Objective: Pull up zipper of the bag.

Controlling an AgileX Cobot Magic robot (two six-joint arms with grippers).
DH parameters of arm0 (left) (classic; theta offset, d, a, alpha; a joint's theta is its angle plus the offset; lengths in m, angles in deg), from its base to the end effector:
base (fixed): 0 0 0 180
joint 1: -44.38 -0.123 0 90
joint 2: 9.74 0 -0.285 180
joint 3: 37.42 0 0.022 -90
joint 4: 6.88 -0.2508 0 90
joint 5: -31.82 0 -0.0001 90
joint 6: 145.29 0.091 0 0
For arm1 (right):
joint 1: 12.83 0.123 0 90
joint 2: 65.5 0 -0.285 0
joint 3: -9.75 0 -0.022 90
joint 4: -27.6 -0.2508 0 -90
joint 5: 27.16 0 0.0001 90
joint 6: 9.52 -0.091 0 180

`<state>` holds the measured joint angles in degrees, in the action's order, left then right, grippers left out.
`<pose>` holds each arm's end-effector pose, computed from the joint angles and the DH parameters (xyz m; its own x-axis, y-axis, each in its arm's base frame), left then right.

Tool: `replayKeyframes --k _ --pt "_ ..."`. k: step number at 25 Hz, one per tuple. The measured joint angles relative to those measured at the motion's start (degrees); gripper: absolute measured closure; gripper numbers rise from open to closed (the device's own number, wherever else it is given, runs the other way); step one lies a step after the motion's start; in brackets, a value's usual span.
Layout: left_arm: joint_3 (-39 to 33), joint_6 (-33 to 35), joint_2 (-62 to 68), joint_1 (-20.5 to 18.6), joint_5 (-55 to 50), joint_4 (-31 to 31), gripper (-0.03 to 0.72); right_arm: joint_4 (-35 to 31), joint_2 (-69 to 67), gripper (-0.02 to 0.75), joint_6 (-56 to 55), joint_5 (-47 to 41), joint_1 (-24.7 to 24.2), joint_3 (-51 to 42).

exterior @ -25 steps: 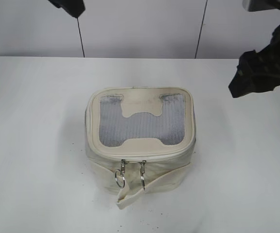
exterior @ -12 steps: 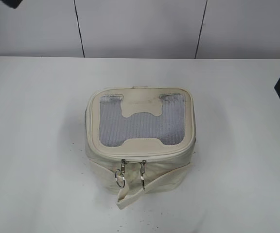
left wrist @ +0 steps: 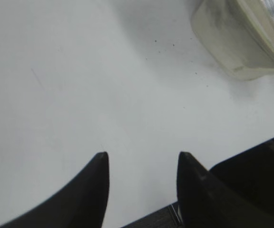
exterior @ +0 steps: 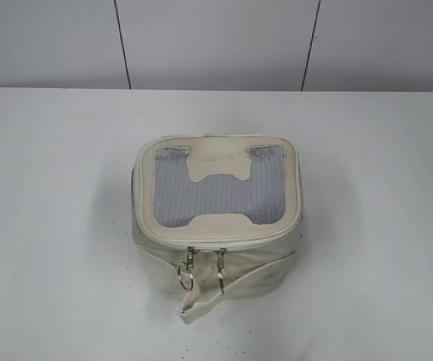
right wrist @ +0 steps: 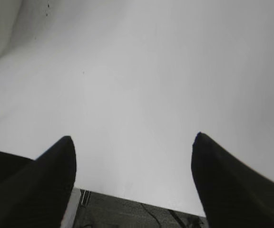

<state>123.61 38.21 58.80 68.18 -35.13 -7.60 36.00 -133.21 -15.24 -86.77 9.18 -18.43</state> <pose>0.1692 -0.0735 0.3390 -0.7974 0.4238 -0.4295 0.4525 0.8909 0.0388 0.1724 0.0573 0.3008 -0.8497 -0.3164 -0.4217 -0.3015 0.9478 -0.1038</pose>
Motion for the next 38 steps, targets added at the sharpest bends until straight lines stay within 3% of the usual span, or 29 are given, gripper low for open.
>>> replayKeyframes --k 9,12,18,26,38 --pt "-21.1 -0.2 -31.2 0.0 3.3 3.9 0.330 -2.5 17.6 0.151 0.0 -0.1 0.0 -13.0" --pt "-25.0 -0.2 -41.5 0.0 3.3 4.2 0.330 -2.6 24.8 0.151 0.0 -0.1 0.0 -15.5" --pt "-25.7 -0.2 -58.5 0.0 4.1 4.6 0.330 -6.3 40.5 0.151 0.0 -0.2 0.0 -18.5" --pt "-27.2 -0.2 -60.5 0.0 6.0 4.7 0.330 -9.3 54.3 0.151 2.9 -0.4 0.0 -20.3" --pt "-27.3 -0.2 -60.5 0.0 6.3 4.7 0.330 -13.7 55.1 0.151 10.3 -0.4 0.0 -20.3"
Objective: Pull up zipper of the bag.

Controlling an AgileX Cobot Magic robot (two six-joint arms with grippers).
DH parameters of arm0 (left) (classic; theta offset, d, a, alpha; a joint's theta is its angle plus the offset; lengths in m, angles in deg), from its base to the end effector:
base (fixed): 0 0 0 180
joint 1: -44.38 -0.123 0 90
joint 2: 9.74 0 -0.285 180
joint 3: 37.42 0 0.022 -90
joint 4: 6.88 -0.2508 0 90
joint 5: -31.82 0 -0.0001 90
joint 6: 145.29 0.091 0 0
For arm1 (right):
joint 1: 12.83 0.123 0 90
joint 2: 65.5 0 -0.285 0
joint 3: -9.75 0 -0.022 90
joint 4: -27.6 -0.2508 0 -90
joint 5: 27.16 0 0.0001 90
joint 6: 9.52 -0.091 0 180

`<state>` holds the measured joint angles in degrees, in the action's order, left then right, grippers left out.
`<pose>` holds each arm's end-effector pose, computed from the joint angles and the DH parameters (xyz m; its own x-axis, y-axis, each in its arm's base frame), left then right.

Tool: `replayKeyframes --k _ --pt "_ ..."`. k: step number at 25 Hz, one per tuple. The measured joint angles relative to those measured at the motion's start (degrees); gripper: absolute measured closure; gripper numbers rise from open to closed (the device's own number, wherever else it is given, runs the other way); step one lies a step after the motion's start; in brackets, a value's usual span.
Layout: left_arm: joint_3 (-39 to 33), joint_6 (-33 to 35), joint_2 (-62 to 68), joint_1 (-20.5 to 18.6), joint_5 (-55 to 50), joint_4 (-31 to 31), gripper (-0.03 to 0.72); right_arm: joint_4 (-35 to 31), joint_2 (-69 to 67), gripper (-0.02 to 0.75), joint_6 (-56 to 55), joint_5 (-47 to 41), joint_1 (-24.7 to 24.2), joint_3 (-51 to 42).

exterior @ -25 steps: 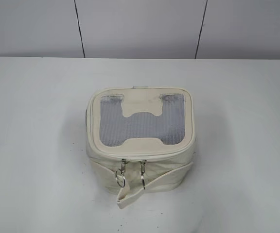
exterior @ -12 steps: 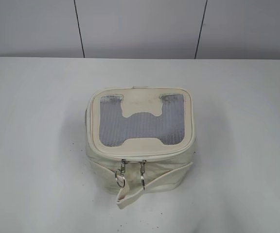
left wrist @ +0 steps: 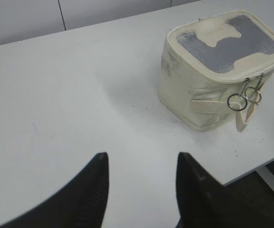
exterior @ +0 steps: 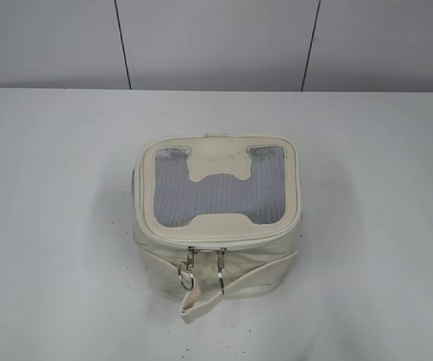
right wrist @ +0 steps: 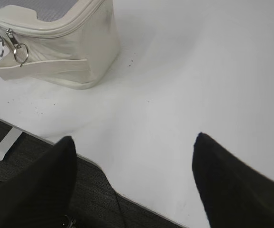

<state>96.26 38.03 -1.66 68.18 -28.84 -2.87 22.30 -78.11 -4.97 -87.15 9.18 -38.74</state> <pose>-0.0103 -0.0015 0.2885 -0.3759 0.1915 -0.9067 0.4623 0.8867 -0.0044 0.0052 0.0099 0.2789 -0.4626 -0.2225 -0.8582 -0.4527 0.8916 0.0128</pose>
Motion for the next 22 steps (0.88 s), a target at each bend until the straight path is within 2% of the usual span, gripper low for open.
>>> replayKeyframes --k 17,19,22 --pt "-0.1 0.0 0.0 -0.4 0.1 0.0 0.330 0.0 0.0 0.151 0.1 0.0 -0.1 0.0" --pt "-0.1 0.0 0.0 -2.4 0.2 0.1 0.330 -0.1 0.1 0.151 0.1 0.0 -1.4 0.0" --pt "-0.1 0.0 0.0 -8.3 0.2 0.2 0.330 -0.2 0.1 0.151 0.2 0.0 -7.2 0.0"
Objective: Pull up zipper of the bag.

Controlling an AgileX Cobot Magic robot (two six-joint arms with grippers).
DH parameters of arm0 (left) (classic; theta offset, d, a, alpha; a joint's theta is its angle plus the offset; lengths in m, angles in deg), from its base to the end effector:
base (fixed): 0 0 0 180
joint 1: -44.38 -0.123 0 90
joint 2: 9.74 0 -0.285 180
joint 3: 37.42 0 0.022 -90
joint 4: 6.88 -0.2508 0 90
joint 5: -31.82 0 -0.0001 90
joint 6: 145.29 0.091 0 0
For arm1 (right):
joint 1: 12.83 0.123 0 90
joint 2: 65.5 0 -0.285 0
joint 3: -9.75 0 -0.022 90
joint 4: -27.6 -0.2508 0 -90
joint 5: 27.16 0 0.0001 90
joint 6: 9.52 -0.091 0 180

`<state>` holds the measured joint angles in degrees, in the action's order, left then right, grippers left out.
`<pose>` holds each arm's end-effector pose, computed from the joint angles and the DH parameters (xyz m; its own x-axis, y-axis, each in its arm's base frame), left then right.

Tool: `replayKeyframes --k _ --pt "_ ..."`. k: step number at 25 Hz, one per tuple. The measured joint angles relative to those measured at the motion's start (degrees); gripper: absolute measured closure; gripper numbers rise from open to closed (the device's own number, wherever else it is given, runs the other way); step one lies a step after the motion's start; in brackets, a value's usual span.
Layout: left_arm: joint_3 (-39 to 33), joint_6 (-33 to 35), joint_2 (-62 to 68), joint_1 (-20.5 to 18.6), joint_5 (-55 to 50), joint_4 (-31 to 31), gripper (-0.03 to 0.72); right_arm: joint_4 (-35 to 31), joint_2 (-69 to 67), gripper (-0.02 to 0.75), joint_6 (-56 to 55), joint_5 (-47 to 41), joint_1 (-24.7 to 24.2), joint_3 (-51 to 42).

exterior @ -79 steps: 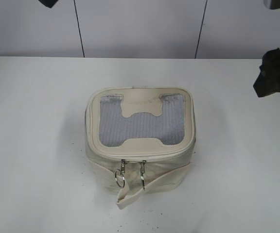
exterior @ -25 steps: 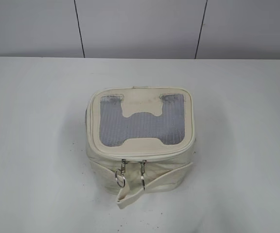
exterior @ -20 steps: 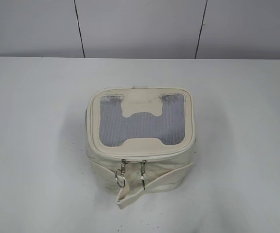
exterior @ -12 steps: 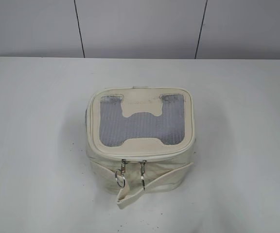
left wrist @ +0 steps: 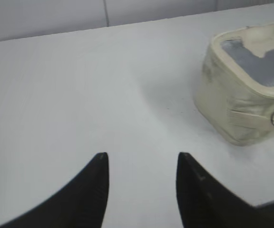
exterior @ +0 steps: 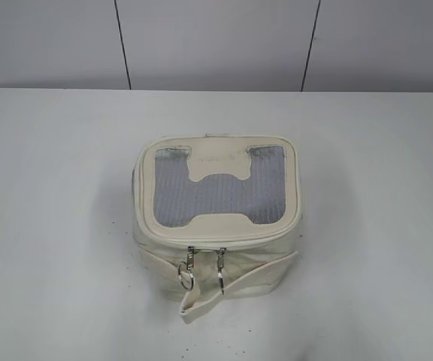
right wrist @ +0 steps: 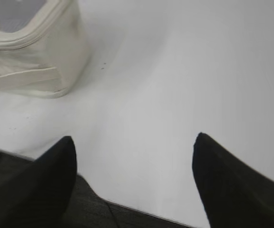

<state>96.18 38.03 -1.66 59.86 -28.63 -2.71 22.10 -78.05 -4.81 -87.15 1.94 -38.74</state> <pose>-0.0097 -0.0033 0.2884 -0.3980 0.1330 -0.9077 0.3305 0.9438 -0.0066 0.0061 0.0094 0.2789 -0.4855 -0.1631 -0.8589 -0.3397 0.9405 0.0134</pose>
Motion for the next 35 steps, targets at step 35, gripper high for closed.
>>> replayKeyframes --k 35 --pt "-0.1 0.0 -0.7 -13.6 0.1 0.1 0.330 -0.3 5.1 0.151 0.0 0.0 -13.2 0.0"
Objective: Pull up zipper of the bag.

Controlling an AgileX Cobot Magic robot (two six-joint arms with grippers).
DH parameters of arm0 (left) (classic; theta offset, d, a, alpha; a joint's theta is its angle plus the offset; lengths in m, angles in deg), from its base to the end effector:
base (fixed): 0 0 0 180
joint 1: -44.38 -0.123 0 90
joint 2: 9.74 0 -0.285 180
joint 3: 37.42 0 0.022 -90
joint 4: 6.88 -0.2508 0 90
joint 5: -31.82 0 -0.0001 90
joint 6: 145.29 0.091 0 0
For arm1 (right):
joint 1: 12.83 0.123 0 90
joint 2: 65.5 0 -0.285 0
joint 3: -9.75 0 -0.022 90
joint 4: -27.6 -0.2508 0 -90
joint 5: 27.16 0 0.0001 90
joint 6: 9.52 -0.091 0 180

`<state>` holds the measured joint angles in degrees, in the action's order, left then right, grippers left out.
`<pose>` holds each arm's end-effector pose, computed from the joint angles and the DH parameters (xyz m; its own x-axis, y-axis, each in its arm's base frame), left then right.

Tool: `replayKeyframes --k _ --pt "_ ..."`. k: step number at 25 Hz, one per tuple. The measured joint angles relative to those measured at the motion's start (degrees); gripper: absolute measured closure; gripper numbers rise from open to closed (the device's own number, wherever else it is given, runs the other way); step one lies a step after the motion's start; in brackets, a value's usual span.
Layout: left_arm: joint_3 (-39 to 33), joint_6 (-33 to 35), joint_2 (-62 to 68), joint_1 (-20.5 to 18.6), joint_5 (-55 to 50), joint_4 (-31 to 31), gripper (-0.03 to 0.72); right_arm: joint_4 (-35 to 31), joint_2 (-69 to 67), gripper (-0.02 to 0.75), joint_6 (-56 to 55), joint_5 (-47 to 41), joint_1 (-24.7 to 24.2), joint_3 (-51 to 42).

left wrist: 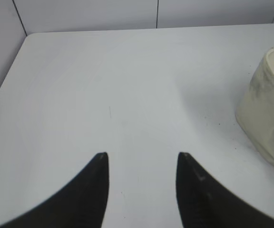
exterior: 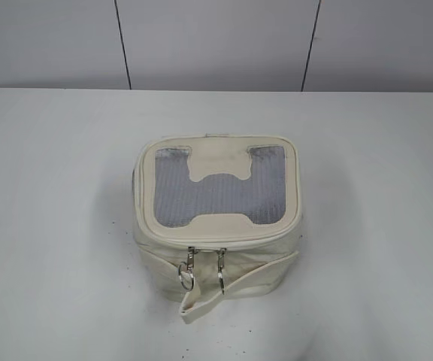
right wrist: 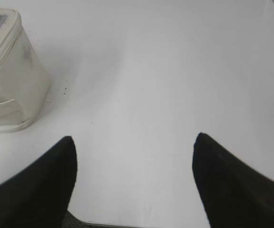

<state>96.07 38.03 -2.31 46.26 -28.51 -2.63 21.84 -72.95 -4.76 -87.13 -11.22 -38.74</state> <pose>-0.0102 -0.0055 0.2879 -0.4077 0.0345 -0.9125 0.1001 0.9950 -0.0071 -0.0058 0.0078 0.2791 -0.4311 -0.0446 -0.9012 -0.1203 0.9927 0.0084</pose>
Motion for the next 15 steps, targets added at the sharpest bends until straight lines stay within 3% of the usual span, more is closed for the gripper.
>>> replayKeyframes --k 15 --pt "0.0 0.0 0.0 0.0 0.0 0.0 0.330 0.0 0.0 0.151 0.0 0.0 0.0 0.0"
